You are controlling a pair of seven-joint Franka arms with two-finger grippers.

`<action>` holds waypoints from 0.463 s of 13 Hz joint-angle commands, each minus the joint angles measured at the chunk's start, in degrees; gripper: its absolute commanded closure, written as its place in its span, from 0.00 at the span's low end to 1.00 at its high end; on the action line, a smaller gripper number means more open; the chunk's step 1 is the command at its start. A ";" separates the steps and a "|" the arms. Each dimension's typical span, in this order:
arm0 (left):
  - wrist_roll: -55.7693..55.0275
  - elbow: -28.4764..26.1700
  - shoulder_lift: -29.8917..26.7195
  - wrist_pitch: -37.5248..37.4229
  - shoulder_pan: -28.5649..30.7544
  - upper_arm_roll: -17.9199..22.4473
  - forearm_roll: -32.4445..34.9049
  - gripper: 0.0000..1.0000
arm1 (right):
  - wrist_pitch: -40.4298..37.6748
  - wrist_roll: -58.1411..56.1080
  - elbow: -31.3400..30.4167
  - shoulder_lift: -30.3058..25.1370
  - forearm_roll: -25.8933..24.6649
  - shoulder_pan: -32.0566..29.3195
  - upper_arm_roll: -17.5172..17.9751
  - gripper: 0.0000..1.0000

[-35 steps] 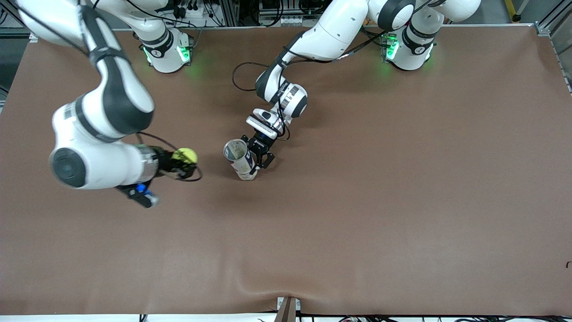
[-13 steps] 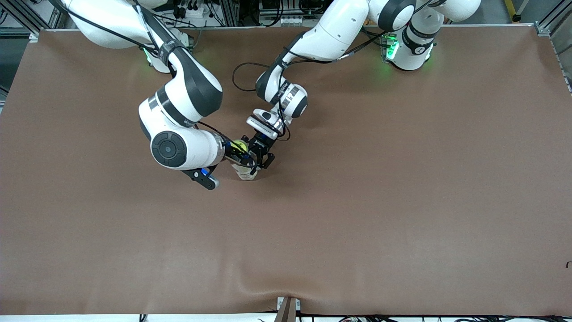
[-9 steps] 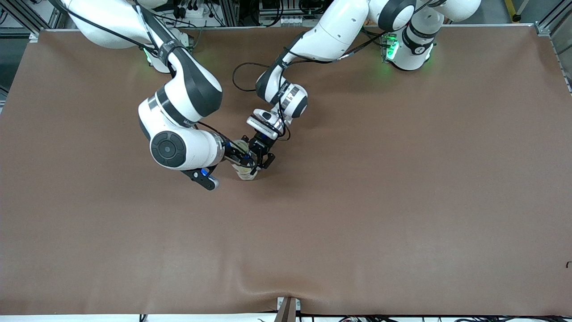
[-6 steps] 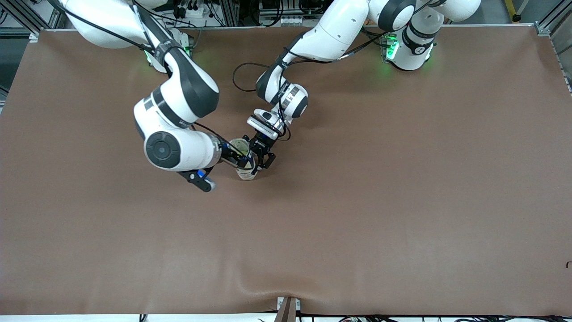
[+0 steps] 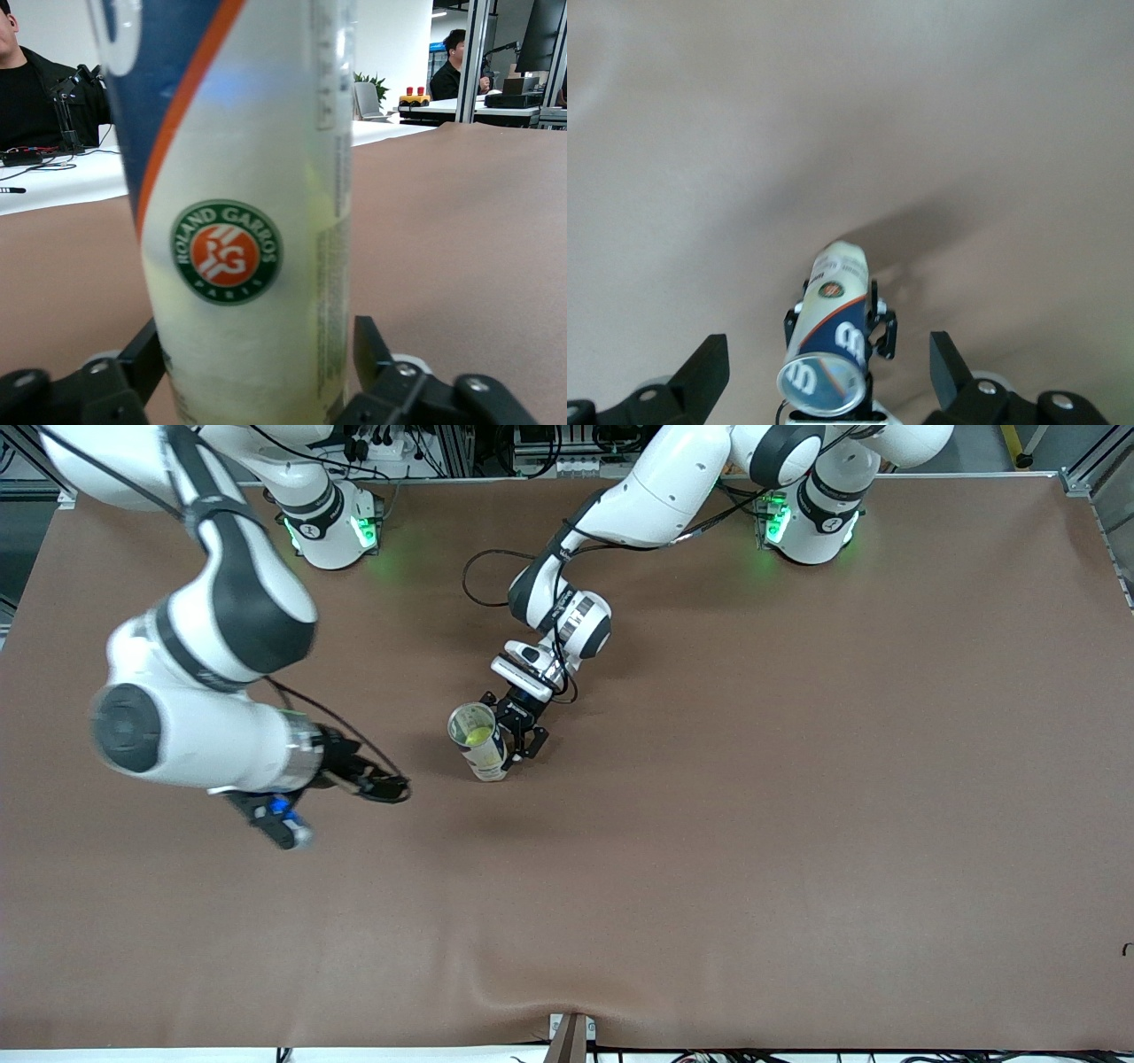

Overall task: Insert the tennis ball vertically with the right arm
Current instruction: 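Lower the can upright onto the table with the left gripper while the right gripper withdraws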

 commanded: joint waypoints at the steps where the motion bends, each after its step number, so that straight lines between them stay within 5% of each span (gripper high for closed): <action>1: -22.39 -0.38 -0.24 2.14 -0.68 0.99 10.90 0.00 | -3.14 -10.13 0.39 -2.17 -0.80 -5.35 0.84 0.00; 6: -21.86 -4.14 -1.99 1.97 -0.77 -1.30 8.09 0.00 | -12.72 -24.85 1.18 -7.79 -3.35 -11.61 1.19 0.00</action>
